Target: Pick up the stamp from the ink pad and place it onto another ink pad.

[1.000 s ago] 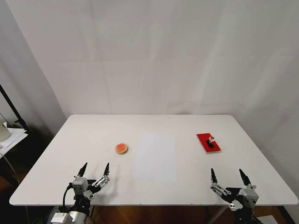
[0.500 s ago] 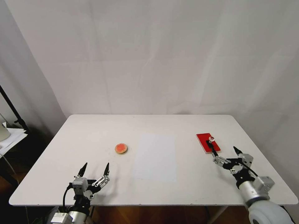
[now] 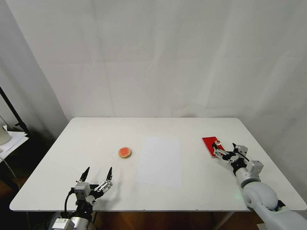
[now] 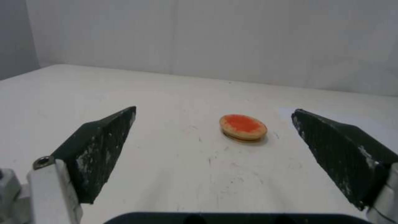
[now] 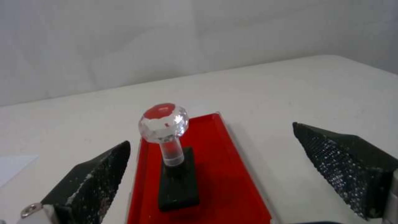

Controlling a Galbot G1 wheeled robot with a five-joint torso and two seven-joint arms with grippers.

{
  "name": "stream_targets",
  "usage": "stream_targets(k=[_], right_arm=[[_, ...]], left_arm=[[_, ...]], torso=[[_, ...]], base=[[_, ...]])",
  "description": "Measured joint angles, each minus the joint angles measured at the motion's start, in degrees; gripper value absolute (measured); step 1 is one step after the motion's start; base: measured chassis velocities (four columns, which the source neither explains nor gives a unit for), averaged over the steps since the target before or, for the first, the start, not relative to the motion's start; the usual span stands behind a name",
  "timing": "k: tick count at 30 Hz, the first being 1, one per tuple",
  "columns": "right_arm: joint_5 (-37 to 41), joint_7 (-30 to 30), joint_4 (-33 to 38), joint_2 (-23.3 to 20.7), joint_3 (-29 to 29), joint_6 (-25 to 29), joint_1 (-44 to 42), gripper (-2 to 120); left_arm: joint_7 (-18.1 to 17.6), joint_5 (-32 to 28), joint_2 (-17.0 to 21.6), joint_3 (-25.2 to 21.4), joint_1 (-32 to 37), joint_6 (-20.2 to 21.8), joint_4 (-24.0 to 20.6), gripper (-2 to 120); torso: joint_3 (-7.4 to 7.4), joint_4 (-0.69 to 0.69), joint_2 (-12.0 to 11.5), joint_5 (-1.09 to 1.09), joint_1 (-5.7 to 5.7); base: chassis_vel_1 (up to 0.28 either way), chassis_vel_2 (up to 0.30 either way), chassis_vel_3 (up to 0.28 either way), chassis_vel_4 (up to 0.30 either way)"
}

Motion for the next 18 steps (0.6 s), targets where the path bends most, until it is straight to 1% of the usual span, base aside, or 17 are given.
stream_targets(k=[3,8,12,13,14,16,17,18], right_arm=[[0.0,0.1,-0.5,0.3,-0.5,0.0,0.5,99],[0.0,0.3,-0.8,0.3,-0.9,0.2,1.0,93],[0.0,0.4,-0.9,0.0,-1.7,0.1,1.4,80],[0.0,0.4,-0.9,0.0,-1.7,0.1,1.4,80],[0.0,0.4,-1.0,0.0,-1.9,0.1,1.5,77],[0.0,0.6,-1.1,0.0,-2.2,0.1,1.7,67],[0.0,0.7,-1.1,0.1,-2.3,0.0,1.8,64],[0.0,0.7,-1.1,0.1,-2.3,0.0,1.8,64]], left_arm=[[0.0,0.0,0.0,0.0,0.0,0.0,0.0,100],[0.0,0.0,0.0,0.0,0.0,0.0,0.0,100],[0.0,0.0,0.0,0.0,0.0,0.0,0.0,100],[0.0,0.0,0.0,0.0,0.0,0.0,0.0,100],[0.0,0.0,0.0,0.0,0.0,0.0,0.0,100],[0.0,0.0,0.0,0.0,0.0,0.0,0.0,100],[0.0,0.0,0.0,0.0,0.0,0.0,0.0,100],[0.0,0.0,0.0,0.0,0.0,0.0,0.0,100]], torso=[[0.0,0.01,0.0,0.0,0.0],[0.0,0.01,0.0,0.0,0.0],[0.0,0.0,0.0,0.0,0.0],[0.0,0.0,0.0,0.0,0.0],[0.0,0.01,0.0,0.0,0.0],[0.0,0.01,0.0,0.0,0.0],[0.0,0.01,0.0,0.0,0.0],[0.0,0.01,0.0,0.0,0.0]], base=[[0.0,0.0,0.0,0.0],[0.0,0.0,0.0,0.0],[0.0,0.0,0.0,0.0],[0.0,0.0,0.0,0.0],[0.0,0.0,0.0,0.0],[0.0,0.0,0.0,0.0],[0.0,0.0,0.0,0.0],[0.0,0.0,0.0,0.0]])
